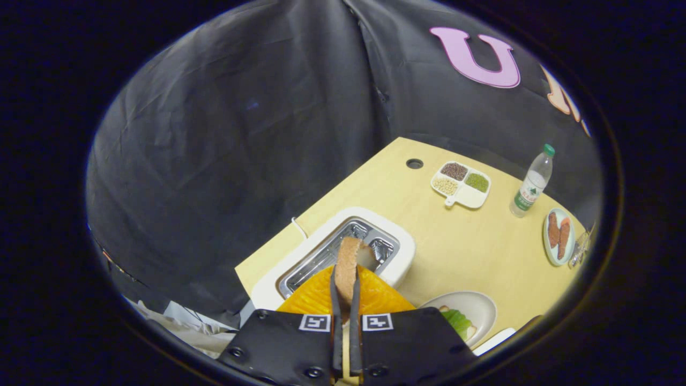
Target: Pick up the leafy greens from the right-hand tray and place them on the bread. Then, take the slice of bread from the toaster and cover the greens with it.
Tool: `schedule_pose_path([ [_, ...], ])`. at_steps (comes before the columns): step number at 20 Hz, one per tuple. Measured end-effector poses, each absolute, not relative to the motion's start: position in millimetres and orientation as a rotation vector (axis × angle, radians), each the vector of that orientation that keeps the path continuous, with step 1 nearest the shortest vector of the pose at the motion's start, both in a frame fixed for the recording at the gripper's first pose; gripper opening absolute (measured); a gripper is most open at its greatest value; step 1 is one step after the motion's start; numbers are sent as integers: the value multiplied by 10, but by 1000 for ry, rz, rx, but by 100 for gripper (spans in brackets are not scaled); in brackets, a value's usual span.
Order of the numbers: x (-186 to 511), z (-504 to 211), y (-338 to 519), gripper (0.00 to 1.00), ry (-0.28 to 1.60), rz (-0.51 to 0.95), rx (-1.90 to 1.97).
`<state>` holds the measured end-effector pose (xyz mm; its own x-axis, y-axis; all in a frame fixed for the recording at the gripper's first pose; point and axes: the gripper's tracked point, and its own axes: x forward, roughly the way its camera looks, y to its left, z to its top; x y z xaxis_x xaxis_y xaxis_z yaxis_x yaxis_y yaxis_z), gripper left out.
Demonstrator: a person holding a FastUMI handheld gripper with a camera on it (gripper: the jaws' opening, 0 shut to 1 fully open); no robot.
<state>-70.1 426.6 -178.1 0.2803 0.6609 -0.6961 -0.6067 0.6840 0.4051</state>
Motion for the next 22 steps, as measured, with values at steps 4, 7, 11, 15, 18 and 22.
schedule_pose_path([
  [4, -668, -1626, 4084, 8, 950, 836, 122],
  [7, -615, -1570, 3933, 8, 928, 828, 171],
  [11, -590, -1509, 3749, 8, 924, 821, 259],
  [15, -616, -1366, 3636, 8, 890, 849, 327],
  [18, -607, -1270, 3513, 7, 844, 861, 344],
  [22, -647, -1385, 3272, 7, 827, 828, 320],
])
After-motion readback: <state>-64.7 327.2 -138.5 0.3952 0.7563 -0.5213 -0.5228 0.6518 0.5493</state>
